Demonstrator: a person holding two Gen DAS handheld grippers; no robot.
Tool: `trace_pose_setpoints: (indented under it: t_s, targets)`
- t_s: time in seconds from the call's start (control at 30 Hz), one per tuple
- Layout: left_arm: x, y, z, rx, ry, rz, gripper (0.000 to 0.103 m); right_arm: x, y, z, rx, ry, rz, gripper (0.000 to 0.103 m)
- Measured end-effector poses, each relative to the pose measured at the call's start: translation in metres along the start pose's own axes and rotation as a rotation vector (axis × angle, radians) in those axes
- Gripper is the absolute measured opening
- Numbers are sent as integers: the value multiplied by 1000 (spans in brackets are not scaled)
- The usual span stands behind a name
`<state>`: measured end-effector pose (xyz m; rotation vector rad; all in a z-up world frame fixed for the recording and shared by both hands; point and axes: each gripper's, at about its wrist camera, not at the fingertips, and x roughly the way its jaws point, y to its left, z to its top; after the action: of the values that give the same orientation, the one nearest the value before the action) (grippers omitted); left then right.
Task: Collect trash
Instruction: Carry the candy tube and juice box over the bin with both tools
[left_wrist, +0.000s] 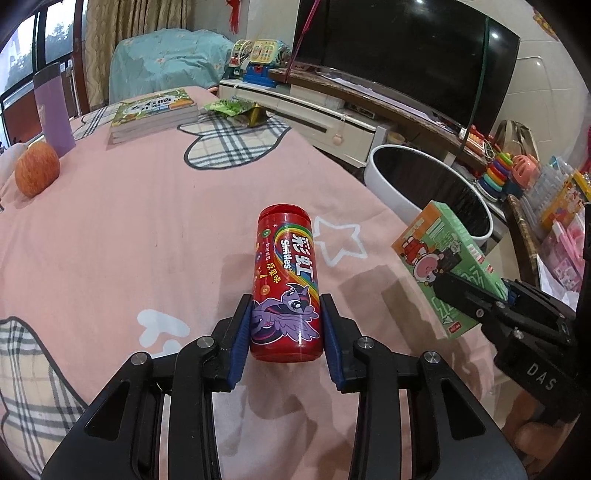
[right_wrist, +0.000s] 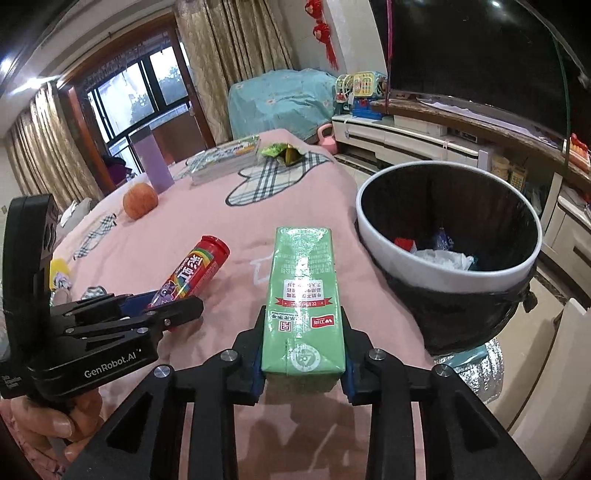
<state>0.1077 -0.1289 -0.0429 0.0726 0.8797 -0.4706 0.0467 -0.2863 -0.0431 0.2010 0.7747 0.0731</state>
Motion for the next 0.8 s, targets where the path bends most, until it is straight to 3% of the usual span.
trace_pose_setpoints:
  t_s: [0.8]
  targets:
    - [2,-40,32,77,-16,-37,34,-24,-35,16,72,-68,-24,31]
